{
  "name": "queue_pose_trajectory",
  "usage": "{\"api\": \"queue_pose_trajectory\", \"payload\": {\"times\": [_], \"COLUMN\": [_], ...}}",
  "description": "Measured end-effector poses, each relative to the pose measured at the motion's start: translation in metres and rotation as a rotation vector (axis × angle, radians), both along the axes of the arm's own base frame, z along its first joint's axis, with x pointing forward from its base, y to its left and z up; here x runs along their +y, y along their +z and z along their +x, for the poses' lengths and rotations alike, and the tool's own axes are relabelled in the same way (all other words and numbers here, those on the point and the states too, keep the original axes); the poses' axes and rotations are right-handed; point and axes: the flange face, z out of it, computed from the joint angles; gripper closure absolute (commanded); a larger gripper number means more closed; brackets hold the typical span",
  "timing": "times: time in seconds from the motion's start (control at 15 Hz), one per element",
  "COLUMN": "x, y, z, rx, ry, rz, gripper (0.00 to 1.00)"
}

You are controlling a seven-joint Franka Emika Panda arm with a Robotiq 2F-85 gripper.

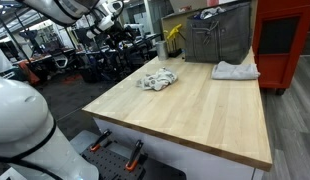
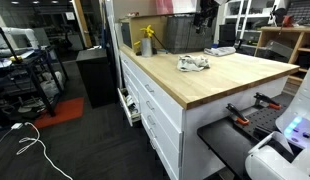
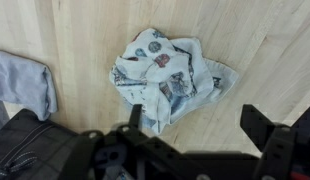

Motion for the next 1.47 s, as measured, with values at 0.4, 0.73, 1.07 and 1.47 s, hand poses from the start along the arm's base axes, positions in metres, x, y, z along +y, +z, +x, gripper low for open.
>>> {"api": "queue_pose_trajectory", "payload": {"times": [0.4,0.73,1.07,1.47], "x": [0.001,0.010,0.020,0.042], "y": [0.000,-0.004,-0.033,-0.060], "z": [0.000,0.007,0.018,0.036], "rx": [0.001,0.008,0.062,0.101], "ry": [0.003,0.003,-0.037,-0.053], "rz": [0.000,0.007,0.027,0.045], "gripper": [0.00,0.00,0.00,0.00]}}
